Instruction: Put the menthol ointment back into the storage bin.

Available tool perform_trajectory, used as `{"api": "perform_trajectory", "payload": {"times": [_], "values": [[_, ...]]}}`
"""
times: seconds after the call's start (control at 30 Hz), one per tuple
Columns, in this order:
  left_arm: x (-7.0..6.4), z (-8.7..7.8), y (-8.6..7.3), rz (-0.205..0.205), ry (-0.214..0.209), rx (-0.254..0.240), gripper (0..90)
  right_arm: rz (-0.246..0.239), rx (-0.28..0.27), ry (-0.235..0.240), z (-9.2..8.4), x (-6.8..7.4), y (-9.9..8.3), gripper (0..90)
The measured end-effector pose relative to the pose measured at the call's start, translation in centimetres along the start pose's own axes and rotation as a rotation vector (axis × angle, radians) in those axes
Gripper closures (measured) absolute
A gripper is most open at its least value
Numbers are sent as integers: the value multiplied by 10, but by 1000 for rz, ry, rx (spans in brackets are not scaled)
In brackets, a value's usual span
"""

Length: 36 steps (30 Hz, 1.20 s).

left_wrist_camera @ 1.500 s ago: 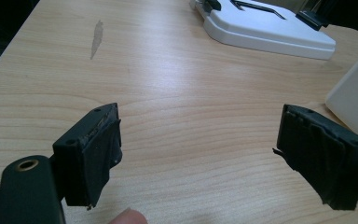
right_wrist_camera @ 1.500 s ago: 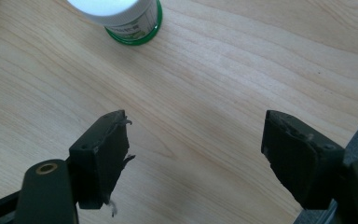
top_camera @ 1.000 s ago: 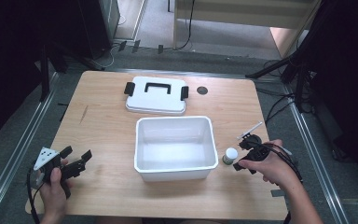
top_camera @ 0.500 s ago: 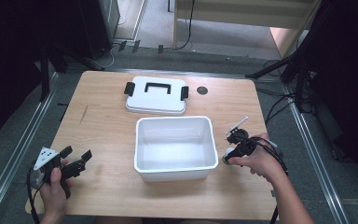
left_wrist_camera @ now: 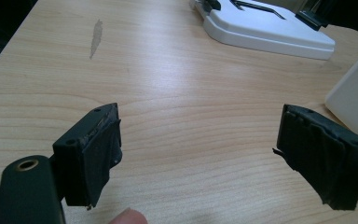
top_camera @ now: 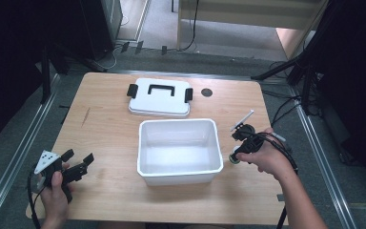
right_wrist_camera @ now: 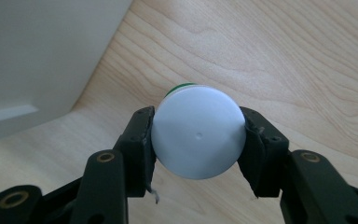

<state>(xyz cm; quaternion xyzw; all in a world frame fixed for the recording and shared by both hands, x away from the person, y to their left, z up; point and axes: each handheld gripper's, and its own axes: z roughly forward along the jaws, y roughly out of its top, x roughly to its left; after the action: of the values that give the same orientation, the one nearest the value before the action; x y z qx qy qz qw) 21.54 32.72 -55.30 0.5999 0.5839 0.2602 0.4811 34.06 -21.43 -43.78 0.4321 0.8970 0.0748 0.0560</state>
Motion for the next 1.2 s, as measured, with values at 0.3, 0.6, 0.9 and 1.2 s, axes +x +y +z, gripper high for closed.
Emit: {"api": "perform_trajectory", "payload": {"times": [0.3,0.6,0.9,1.2], "values": [[0,0,0,0,0,-1,147,-15,-20,4,-43,6,9,515],[0,0,0,-3,-1,-1,147,-33,-54,14,-83,14,25,516],[1,0,0,-4,-3,-3,147,-87,-84,31,-98,34,40,517],[1,0,0,-5,-3,-4,147,-158,-76,77,-92,59,54,517]]}}
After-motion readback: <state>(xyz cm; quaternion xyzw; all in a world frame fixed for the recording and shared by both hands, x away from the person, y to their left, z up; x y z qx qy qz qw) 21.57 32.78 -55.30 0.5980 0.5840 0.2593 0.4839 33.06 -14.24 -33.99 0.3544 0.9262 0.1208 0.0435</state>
